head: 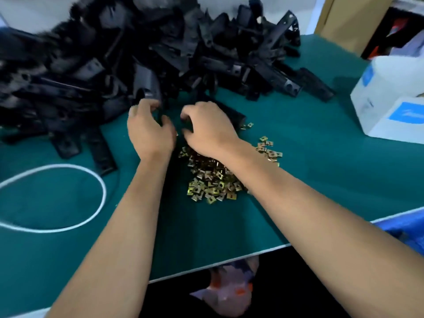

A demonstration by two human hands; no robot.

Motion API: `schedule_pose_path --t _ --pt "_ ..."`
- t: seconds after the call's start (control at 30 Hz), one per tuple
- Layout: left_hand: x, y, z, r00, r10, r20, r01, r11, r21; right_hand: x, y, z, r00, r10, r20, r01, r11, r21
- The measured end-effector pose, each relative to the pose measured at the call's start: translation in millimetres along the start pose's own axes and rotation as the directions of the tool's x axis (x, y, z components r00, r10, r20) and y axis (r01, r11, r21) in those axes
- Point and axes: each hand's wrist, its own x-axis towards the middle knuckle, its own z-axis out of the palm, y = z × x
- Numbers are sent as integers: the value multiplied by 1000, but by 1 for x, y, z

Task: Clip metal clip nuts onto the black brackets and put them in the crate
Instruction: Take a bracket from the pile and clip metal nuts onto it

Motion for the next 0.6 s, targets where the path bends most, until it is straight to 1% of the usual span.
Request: schedule_pose_path --t 0.03,0.07,0.1,0.13,0.17,0.2,0.23,0.3,0.33,0.4,0.43,0.47,0.5,0.53,0.57,0.6 --pt "4 -4 -2 995 -99 0 99 992 -74 9 -9 7 999 0 45 -1 1000 10" --pt "8 -4 -3 978 -207 -4 203 962 -183 18 -17 12 995 12 98 -14 1000 22" --pt "12 -5 -4 952 -306 1 293 911 -289 26 -25 18 987 29 158 -34 999 29" --pt "17 -4 -4 924 -381 30 364 852 -377 32 -31 24 978 46 205 -51 999 20" --pt "21 -5 -5 898 -434 69 417 793 -444 38 -36 30 973 57 224 -57 998 -4" --pt "25 -6 -5 876 -468 113 458 737 -498 43 -39 34 978 65 200 -60 998 -29" --pt "28 -8 -6 853 -498 156 496 678 -542 44 -40 36 987 67 144 -64 998 -29" --pt "31 -10 -11 787 -563 253 578 529 -621 42 -39 37 998 69 11 -70 994 81" --pt "34 -12 -14 760 -572 310 603 441 -665 37 -39 35 996 68 -51 -58 983 176" --pt "37 -17 -18 750 -531 394 595 284 -752 26 -39 29 982 74 -173 2 915 404" --pt "38 -19 -19 761 -497 416 582 241 -777 21 -38 25 977 66 -203 46 864 502" --pt "37 -19 -20 777 -460 430 568 218 -794 17 -36 21 980 40 -195 81 814 576" --pt "36 -19 -19 798 -422 431 548 209 -810 14 -33 16 989 -9 -145 99 772 628" --pt "36 -18 -19 822 -391 415 513 192 -836 12 -28 11 995 -79 -66 103 741 664" --pt "36 -16 -19 846 -370 383 463 156 -873 9 -23 7 987 -159 24 99 721 686" --pt "37 -16 -20 867 -364 339 397 94 -913 7 -18 3 969 -224 101 91 711 697"
